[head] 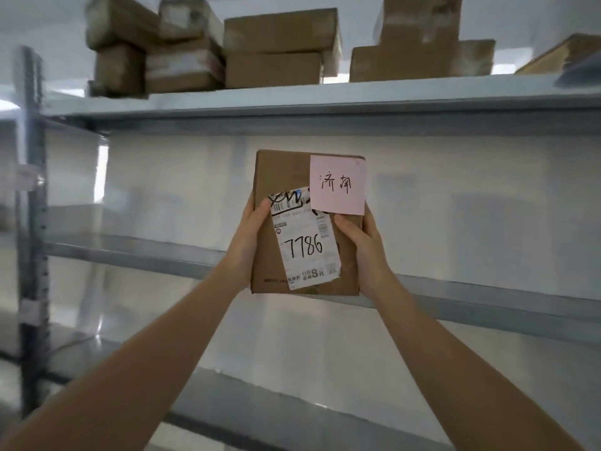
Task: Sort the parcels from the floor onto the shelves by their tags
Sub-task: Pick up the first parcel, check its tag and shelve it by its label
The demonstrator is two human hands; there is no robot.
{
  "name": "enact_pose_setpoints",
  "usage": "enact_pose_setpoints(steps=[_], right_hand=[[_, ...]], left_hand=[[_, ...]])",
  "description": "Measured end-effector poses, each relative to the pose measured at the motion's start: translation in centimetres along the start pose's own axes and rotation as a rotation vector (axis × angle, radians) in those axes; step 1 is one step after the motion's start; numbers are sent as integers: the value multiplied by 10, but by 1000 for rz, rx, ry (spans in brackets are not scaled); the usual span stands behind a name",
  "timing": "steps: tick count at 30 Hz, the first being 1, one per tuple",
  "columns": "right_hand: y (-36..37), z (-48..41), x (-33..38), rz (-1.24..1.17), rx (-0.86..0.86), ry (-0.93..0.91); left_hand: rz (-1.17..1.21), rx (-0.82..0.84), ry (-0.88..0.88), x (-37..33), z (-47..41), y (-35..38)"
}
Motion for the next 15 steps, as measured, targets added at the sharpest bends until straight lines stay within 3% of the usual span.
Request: enact_pose_setpoints(steps=[8, 15], right_hand=[[184, 11, -76, -189, 119, 69], [291, 20, -122, -283, 228, 152]], left_hand=[[-90, -244, 54, -55, 46, -178], [-103, -408, 20, -76, 76, -283]])
Point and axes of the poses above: each hand's wrist, its own z-axis away from the middle knuckle, its own y-axis out of the palm, x = y × z, the point moved 5 cm from there along -z, towards the middle knuckle, and after that the axes turned 15 degrees about -y, right-handed, at the moved point
